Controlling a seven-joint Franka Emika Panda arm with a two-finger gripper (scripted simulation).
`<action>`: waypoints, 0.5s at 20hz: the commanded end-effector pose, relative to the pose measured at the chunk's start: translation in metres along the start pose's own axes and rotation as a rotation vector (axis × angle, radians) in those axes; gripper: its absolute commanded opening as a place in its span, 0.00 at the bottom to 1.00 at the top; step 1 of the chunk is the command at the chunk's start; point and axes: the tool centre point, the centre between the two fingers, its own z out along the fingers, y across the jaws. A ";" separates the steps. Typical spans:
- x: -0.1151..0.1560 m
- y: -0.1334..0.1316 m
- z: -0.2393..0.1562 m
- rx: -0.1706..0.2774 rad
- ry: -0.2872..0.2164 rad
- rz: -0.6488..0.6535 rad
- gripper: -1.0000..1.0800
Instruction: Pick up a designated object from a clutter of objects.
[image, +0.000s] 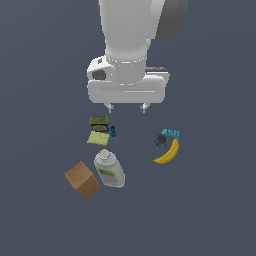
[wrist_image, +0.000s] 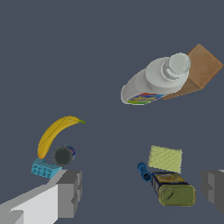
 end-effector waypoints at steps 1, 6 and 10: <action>0.000 0.000 0.000 0.000 0.000 0.000 0.96; -0.003 -0.012 -0.002 -0.013 -0.004 -0.030 0.96; -0.006 -0.022 -0.004 -0.025 -0.007 -0.057 0.96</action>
